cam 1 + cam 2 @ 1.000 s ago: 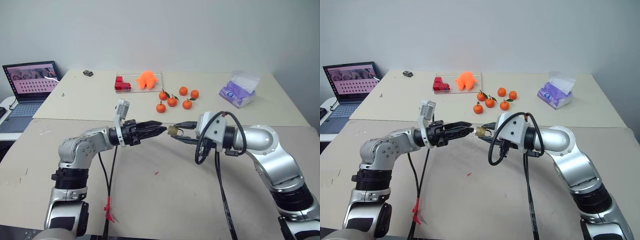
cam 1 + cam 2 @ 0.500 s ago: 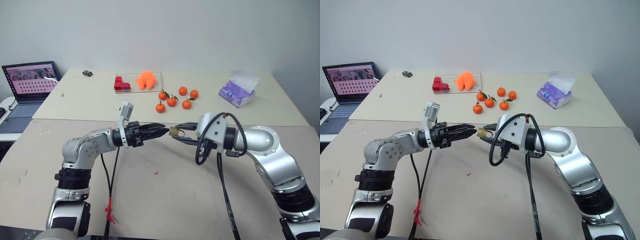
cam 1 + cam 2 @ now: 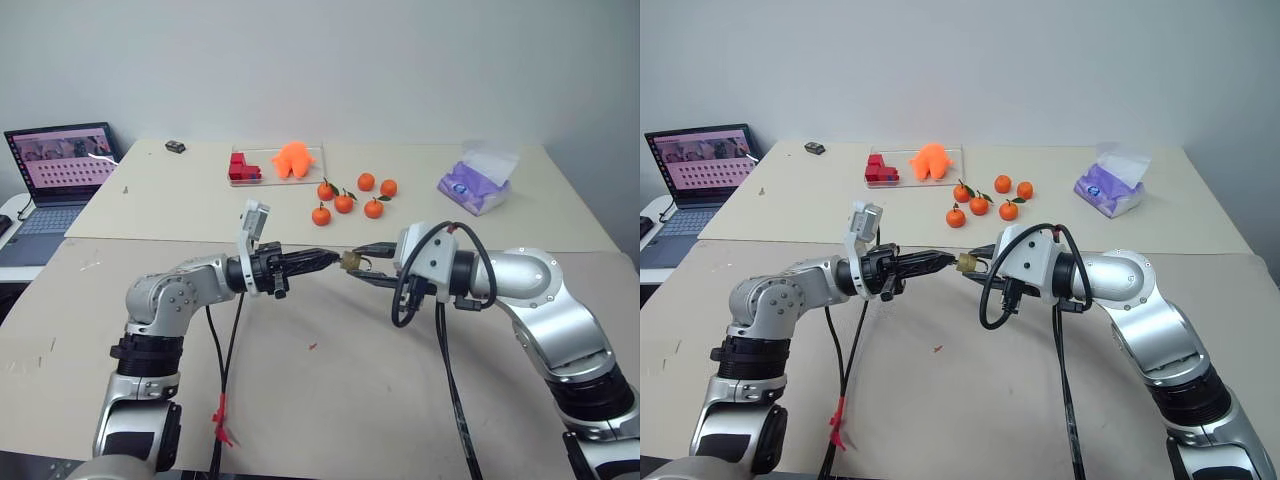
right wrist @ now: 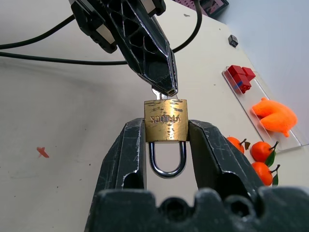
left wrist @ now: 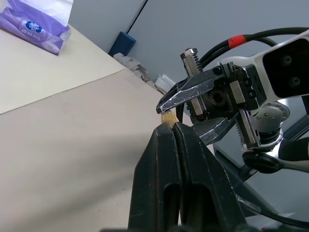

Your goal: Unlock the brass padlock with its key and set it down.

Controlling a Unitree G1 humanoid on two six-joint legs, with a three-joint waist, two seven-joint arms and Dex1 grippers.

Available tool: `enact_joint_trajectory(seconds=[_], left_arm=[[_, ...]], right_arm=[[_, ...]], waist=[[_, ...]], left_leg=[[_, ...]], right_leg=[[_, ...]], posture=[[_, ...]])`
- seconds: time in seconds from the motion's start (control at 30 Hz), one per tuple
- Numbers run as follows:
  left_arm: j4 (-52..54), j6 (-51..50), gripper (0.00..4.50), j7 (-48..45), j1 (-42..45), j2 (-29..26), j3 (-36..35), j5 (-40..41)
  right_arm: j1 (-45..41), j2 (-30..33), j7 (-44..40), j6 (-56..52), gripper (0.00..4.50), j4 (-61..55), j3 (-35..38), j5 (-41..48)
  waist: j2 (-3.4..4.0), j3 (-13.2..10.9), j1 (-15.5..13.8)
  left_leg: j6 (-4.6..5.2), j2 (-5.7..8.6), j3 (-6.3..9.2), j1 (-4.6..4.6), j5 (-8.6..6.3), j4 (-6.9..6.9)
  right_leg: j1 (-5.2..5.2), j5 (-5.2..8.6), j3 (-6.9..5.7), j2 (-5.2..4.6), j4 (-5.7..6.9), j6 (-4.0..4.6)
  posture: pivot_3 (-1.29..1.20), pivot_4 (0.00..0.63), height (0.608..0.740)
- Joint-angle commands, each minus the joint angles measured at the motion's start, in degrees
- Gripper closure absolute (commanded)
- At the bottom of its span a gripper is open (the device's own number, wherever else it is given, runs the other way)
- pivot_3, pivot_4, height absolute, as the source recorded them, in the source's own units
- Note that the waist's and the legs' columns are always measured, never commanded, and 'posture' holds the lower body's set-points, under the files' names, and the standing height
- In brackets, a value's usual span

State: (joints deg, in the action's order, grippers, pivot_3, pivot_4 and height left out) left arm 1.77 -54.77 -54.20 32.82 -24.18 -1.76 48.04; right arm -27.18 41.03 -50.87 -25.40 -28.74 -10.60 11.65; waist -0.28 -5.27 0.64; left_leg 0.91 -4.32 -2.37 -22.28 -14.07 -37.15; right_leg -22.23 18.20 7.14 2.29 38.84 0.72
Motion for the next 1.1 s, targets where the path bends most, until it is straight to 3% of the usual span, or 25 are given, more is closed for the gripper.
enact_joint_trajectory(seconds=[0.03,0.47,0.9,1.1], left_arm=[[0.56,4.95,4.48,-2.52,0.24,-2.58,4.23,-5.80],[-9.91,27.77,4.48,-8.61,2.15,-4.97,13.58,-23.43],[-14.93,45.06,4.48,-8.34,1.64,-3.54,14.75,-29.83],[-15.22,48.26,4.48,-8.33,0.94,-2.77,14.32,-30.25]], right_arm=[[-0.94,0.30,0.56,1.62,3.59,-1.54,2.28,-0.11],[-0.40,0.07,0.57,0.90,3.59,-2.75,2.74,-0.25],[-1.43,-0.03,0.30,-0.50,3.59,-3.12,2.36,0.07],[-1.60,-0.07,0.15,-0.64,3.59,-3.18,2.31,0.16]], waist=[[0.00,0.00,-0.02],[0.01,0.00,-0.14],[0.01,0.00,-0.12],[0.01,0.00,-0.26]], left_leg=[[0.00,0.00,0.00,0.00,0.00,0.00],[-0.01,0.06,-0.01,-0.03,0.01,0.07],[0.03,0.34,-0.01,-0.02,0.00,0.16],[0.03,0.44,-0.01,-0.06,0.00,0.16]], right_leg=[[0.00,0.00,0.00,0.00,-0.04,0.00],[0.01,0.00,0.02,-0.04,-0.28,0.01],[0.01,0.00,0.03,-0.32,-0.28,-0.01],[0.04,0.01,0.01,-0.45,-0.29,-0.02]], posture=[[0.00,0.150,0.673],[0.00,0.150,0.673],[0.00,0.150,0.673],[0.00,0.150,0.673]])
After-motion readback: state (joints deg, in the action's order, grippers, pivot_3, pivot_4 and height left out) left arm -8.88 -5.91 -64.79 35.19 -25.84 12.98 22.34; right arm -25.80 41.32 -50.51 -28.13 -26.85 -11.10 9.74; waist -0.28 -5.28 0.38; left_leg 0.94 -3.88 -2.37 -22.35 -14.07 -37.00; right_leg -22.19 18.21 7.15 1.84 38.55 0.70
